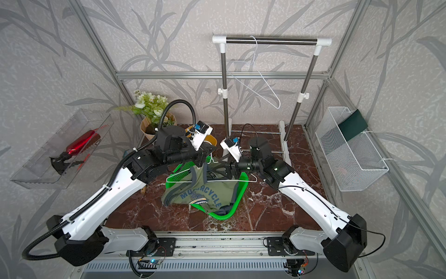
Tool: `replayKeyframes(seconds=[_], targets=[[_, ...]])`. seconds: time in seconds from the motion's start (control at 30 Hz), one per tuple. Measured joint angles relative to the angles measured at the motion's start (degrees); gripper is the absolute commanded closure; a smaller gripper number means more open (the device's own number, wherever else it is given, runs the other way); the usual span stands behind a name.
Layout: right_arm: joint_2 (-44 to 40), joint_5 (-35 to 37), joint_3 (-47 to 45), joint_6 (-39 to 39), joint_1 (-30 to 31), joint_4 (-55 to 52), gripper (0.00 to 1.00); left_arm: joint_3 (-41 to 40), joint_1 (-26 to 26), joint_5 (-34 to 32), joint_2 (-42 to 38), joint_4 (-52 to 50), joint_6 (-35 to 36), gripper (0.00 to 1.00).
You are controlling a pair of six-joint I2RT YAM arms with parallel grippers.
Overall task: Remove the clothespins securing tank tops to the hanger
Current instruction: Remove the tank top from the hanger.
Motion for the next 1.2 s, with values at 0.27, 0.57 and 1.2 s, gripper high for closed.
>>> replayKeyframes(seconds=[0.27, 0.57, 1.2], targets=[[2.5, -1.0, 0.8, 0.2, 0.6, 3.1, 0.45, -0.3, 0.8, 4.2, 0.0, 0.4, -0.7, 1.00], [6.3, -0.5, 1.2, 1.3, 1.9, 5.9, 0.84, -1.3, 1.5, 6.3, -0.2, 0.8, -1.2, 1.00], [6.6, 1.4, -2.3, 5.5, 1.5, 12.1, 0.97, -1.7, 4.4, 0.4, -7.7, -4.5, -3.5, 0.12]])
